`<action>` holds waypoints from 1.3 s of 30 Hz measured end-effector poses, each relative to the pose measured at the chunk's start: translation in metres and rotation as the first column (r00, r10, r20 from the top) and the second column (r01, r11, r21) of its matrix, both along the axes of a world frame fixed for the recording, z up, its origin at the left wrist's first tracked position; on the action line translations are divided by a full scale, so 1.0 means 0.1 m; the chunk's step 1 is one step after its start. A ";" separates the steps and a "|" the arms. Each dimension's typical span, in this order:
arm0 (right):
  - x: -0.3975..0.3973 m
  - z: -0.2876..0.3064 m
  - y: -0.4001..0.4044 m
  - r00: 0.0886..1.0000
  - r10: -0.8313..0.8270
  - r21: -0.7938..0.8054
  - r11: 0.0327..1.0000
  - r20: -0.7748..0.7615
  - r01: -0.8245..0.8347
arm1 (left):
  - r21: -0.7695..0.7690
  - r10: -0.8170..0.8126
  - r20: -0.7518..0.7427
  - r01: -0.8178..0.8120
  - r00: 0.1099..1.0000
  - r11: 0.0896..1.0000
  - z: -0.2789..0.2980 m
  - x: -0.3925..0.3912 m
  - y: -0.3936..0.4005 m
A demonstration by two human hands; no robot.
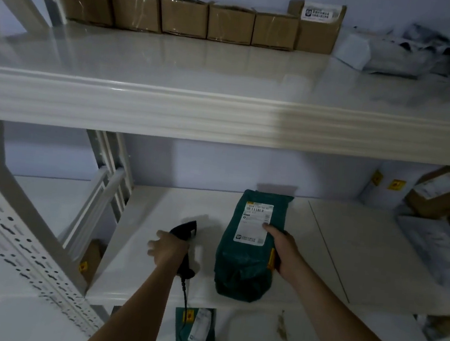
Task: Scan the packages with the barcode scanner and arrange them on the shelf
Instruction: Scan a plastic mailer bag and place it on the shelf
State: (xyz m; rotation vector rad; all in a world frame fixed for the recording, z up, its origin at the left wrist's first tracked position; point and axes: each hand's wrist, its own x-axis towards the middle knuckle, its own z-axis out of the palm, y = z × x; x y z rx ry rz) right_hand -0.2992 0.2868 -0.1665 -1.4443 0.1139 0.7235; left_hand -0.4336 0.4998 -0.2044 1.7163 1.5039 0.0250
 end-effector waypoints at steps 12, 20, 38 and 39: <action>-0.05 0.60 -1.03 0.964 -0.172 -0.027 0.983 0.202 0.181 | -0.390 -0.109 0.754 0.575 0.648 0.719 0.81 0.75 -1.64; -0.21 1.19 -2.42 0.935 -0.256 0.124 0.965 0.246 0.232 | -0.327 -0.150 0.820 0.667 0.553 0.670 1.46 0.92 -3.23; 0.31 3.09 -5.49 0.822 -0.405 0.200 0.914 0.401 0.352 | 0.045 -0.403 0.874 0.780 0.272 0.624 3.47 1.37 -6.16; 0.35 3.19 -5.52 0.806 -0.418 0.217 0.908 0.419 0.358 | 0.087 -0.424 0.872 0.777 0.243 0.624 3.59 1.41 -6.19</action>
